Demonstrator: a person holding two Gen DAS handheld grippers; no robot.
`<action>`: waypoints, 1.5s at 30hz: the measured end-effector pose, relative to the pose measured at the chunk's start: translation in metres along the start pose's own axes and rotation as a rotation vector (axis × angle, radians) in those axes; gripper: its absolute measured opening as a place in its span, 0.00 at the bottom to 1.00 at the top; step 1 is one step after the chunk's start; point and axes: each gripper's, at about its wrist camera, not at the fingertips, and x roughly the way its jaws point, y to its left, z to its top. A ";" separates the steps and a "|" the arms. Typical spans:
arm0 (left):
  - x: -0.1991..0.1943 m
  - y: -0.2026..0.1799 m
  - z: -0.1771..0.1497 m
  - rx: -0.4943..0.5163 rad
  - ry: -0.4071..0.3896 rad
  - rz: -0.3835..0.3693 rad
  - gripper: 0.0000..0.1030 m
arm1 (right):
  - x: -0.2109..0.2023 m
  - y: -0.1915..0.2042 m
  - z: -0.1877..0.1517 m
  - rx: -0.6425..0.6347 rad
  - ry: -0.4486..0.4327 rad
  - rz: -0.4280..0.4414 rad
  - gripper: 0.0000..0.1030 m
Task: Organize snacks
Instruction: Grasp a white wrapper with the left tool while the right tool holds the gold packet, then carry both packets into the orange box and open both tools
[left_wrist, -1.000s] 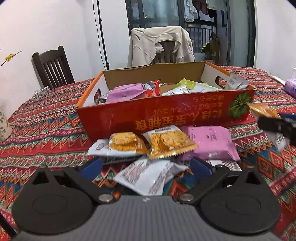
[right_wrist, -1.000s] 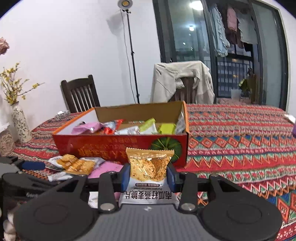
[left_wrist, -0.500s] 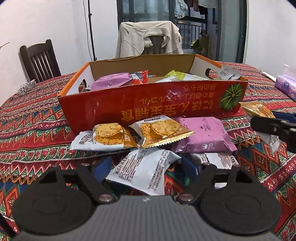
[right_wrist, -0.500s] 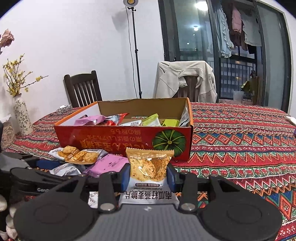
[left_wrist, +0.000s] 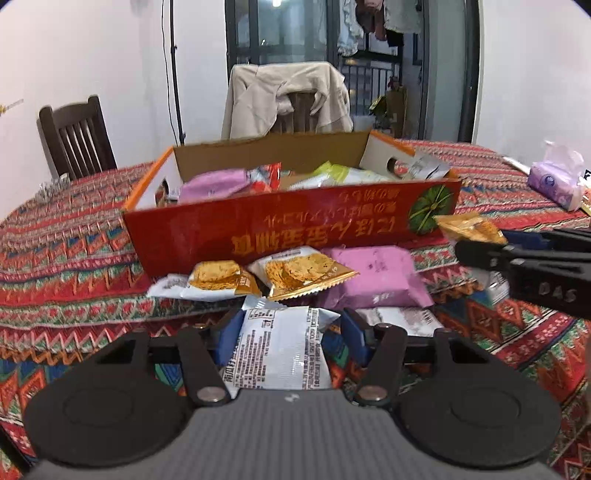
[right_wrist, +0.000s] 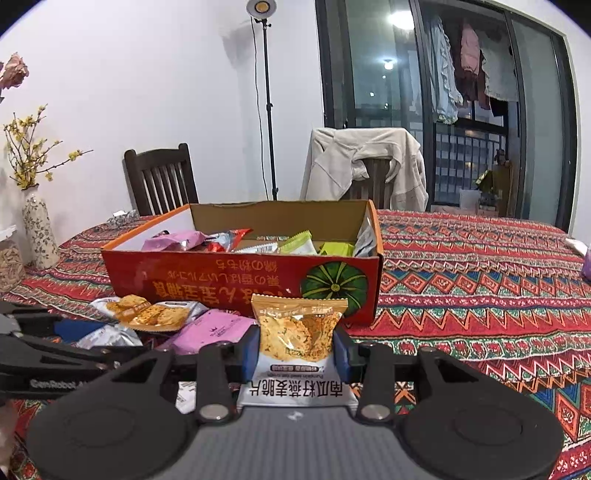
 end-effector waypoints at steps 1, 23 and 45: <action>-0.004 -0.001 0.001 0.009 -0.009 0.000 0.57 | 0.000 0.001 0.000 -0.003 -0.003 0.001 0.38; -0.055 0.001 0.050 -0.063 -0.228 0.042 0.57 | -0.012 0.014 0.035 -0.059 -0.049 -0.022 0.38; 0.050 0.044 0.162 -0.279 -0.252 0.136 0.57 | 0.095 0.021 0.123 0.005 -0.116 -0.084 0.38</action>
